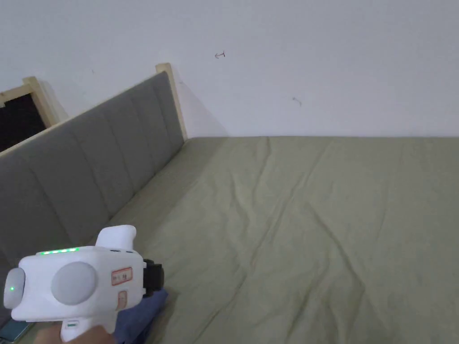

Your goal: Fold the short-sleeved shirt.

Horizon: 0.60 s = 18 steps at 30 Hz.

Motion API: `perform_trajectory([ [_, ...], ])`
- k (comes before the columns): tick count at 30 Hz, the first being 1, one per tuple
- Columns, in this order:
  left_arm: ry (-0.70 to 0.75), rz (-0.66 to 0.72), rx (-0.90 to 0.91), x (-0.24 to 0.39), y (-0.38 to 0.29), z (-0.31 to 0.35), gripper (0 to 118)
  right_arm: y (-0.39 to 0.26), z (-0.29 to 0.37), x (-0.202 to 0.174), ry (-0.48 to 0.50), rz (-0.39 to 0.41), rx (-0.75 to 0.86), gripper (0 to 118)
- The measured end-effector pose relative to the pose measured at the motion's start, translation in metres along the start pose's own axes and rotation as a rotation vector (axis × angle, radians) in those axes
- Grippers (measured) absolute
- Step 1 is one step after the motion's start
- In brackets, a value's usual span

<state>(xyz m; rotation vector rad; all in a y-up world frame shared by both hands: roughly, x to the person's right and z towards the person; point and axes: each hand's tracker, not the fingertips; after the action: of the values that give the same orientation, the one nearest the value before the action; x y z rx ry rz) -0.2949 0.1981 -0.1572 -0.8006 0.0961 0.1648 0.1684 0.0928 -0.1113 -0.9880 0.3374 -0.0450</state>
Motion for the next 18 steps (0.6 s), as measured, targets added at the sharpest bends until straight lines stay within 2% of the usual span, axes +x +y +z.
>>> perform_trajectory([
  [3,-0.031,-0.048,0.072,0.044,-0.016,0.021,2,0.0,0.026,0.003,-0.002,-0.002,0.082,2],
  [7,0.038,-0.138,0.201,0.103,-0.034,0.054,0,0.002,0.061,0.002,-0.03,0.007,0.213,2],
  [10,0.027,-0.199,0.25,0.142,-0.042,0.076,0,0.005,0.088,-0.003,-0.049,0.018,0.313,2],
  [13,0.012,-0.228,0.325,0.172,-0.05,0.097,0,0.008,0.112,0.003,-0.032,-0.017,0.41,2],
  [18,0.017,-0.224,0.493,0.211,-0.058,0.132,0,0.011,0.156,0.005,-0.113,-0.023,0.588,2],
])
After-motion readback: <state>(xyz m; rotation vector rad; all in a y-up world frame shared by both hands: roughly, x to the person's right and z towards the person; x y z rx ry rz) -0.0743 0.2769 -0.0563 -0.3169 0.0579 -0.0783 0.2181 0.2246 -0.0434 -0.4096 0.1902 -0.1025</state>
